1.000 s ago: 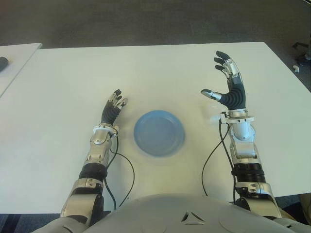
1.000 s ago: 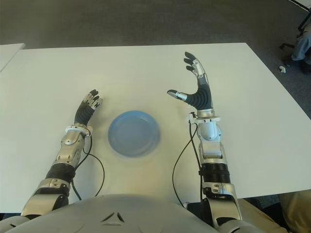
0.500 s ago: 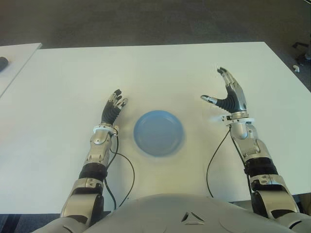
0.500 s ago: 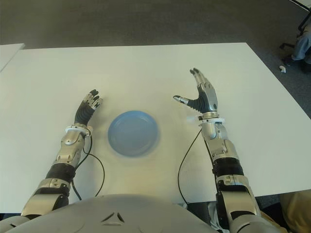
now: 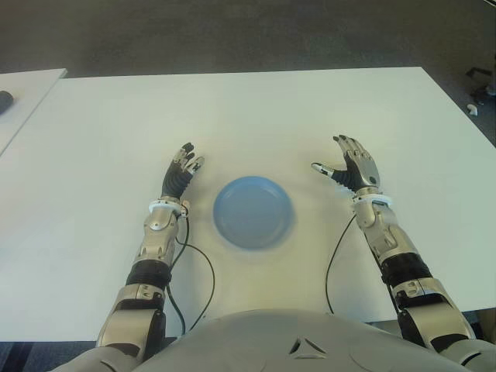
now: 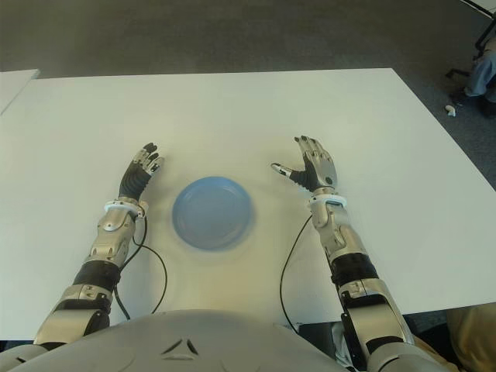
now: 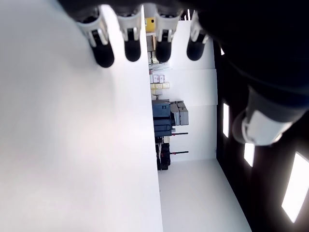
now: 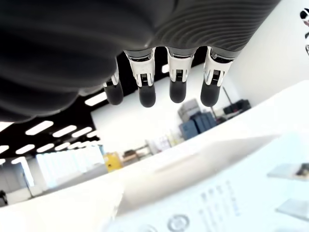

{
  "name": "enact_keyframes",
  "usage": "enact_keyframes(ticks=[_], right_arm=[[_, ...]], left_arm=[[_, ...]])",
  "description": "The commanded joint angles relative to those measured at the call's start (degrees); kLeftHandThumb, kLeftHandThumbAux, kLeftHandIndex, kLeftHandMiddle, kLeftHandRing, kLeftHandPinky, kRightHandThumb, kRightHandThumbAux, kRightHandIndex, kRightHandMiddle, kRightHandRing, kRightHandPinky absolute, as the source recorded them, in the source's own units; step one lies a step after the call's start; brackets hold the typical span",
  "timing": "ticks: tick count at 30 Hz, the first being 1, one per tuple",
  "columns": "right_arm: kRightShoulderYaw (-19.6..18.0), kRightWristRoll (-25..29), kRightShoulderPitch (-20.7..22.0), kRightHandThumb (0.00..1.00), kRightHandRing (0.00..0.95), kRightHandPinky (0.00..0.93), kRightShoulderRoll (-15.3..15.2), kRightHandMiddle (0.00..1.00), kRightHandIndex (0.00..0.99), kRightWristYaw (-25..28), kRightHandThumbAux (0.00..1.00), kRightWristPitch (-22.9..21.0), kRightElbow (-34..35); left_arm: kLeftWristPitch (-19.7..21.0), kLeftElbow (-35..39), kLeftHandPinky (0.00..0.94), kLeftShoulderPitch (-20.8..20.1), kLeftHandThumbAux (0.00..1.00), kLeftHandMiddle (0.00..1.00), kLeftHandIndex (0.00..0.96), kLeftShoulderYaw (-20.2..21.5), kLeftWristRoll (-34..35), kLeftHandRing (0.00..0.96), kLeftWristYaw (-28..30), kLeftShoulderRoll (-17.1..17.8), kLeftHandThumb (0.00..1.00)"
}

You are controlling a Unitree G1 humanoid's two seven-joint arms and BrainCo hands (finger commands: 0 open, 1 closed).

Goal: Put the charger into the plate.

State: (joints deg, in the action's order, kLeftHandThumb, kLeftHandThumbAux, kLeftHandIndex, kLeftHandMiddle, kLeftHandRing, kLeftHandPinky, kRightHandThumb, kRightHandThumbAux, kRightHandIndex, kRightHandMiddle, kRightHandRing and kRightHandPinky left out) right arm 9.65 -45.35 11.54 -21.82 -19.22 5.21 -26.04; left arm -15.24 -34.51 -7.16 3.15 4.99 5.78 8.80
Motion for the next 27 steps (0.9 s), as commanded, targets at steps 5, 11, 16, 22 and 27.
enact_keyframes(ticks=[5,11,16,22,27], right_arm=[[2.9,0.1,-0.1,0.271,0.000,0.000,-0.5,0.000,0.000,2.3,0.146,-4.9,-1.4],[4.1,0.8,0.1,0.277,0.000,0.000,-0.8,0.000,0.000,2.9,0.142,-5.8,-2.6],[4.7,1.6,0.0,0.280,0.000,0.000,-1.1,0.000,0.000,3.5,0.143,-5.8,-3.2],[5.4,2.2,-0.3,0.282,0.000,0.000,-1.6,0.000,0.000,4.4,0.147,-5.6,-3.3],[6.1,2.4,-0.5,0.280,0.000,0.000,-2.0,0.000,0.000,5.3,0.151,-5.9,-3.2]], left_arm=[[5.1,-6.3,0.086,4.2,0.543,0.057,0.000,-2.5,-1.5,0.061,1.9,-2.4,0.055],[5.3,-5.1,0.095,4.6,0.542,0.059,0.000,-2.8,-1.7,0.064,1.8,-2.5,0.048],[4.9,-5.7,0.098,4.7,0.548,0.060,0.000,-2.7,-1.6,0.067,2.3,-2.2,0.045],[4.7,-5.3,0.093,5.0,0.544,0.059,0.000,-2.5,-1.1,0.066,2.8,-2.2,0.046],[4.9,-5.1,0.097,5.0,0.537,0.060,0.000,-2.5,-0.9,0.069,3.0,-2.1,0.046]])
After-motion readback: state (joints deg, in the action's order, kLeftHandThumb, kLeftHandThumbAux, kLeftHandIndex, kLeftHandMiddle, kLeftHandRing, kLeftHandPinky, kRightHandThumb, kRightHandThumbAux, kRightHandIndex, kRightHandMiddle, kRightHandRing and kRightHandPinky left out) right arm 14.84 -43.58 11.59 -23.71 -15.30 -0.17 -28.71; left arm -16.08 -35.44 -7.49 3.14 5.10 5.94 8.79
